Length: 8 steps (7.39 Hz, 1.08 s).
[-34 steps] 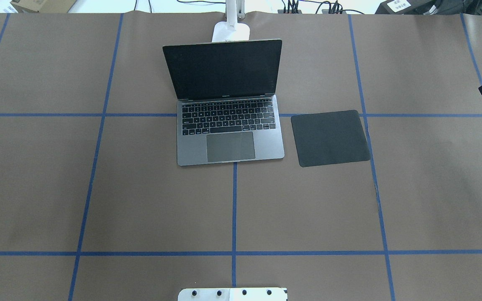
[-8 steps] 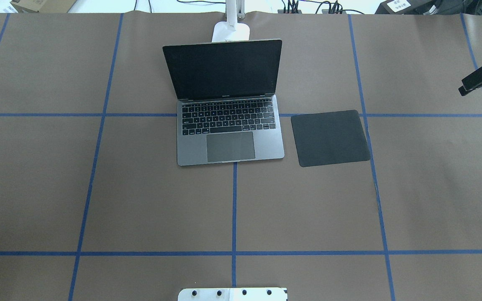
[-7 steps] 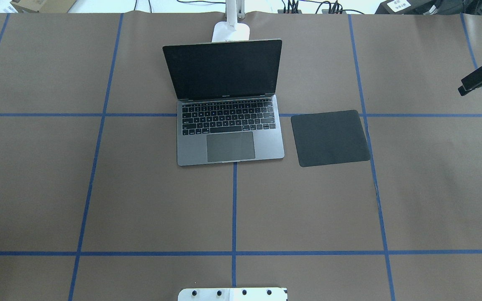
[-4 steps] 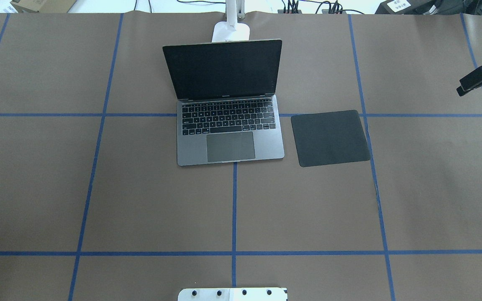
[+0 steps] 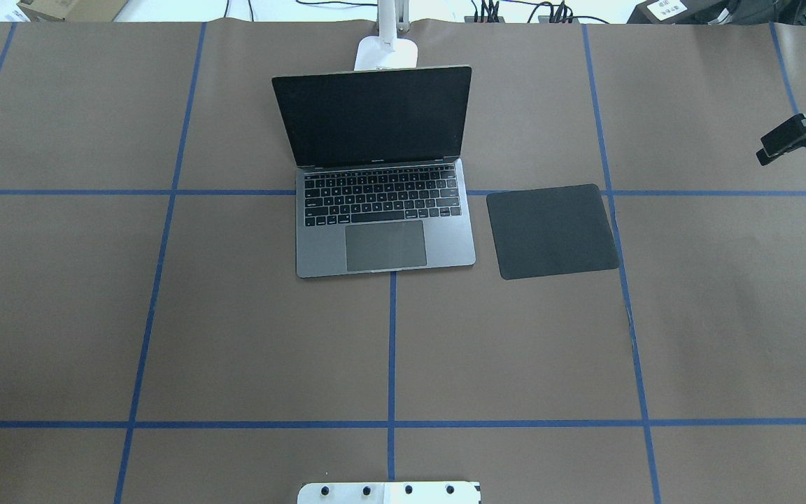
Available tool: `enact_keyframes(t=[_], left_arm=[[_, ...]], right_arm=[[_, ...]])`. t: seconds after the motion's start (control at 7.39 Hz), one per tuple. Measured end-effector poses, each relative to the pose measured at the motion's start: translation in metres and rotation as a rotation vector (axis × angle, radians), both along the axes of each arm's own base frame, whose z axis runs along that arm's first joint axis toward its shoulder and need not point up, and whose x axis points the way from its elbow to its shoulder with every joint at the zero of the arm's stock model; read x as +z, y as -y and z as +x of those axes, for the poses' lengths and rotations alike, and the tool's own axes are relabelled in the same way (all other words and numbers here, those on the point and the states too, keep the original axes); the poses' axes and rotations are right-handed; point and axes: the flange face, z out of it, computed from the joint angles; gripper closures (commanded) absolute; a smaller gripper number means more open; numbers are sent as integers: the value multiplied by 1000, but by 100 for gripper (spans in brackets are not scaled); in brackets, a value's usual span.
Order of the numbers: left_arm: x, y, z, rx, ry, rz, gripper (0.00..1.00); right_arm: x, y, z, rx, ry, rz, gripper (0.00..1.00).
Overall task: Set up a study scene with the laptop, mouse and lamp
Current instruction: 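Carry the white mouse with the left gripper toward the laptop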
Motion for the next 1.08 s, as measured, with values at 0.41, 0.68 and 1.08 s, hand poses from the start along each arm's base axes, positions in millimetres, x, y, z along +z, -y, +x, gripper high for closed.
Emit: enact_keyframes(t=[0.41,0.68,1.08], left_arm=[[-56,9,22,-20,-128,40,100],[-109,32,61,-41,-178,130,100],[-207,120,139,-76,-199,204,100]], right_arm=[[4,-1,-13,-17,-3,-12,1],[6,-2,-22,-20,-3,-29,1],[12,3,-28,-24,-5,-47,1]])
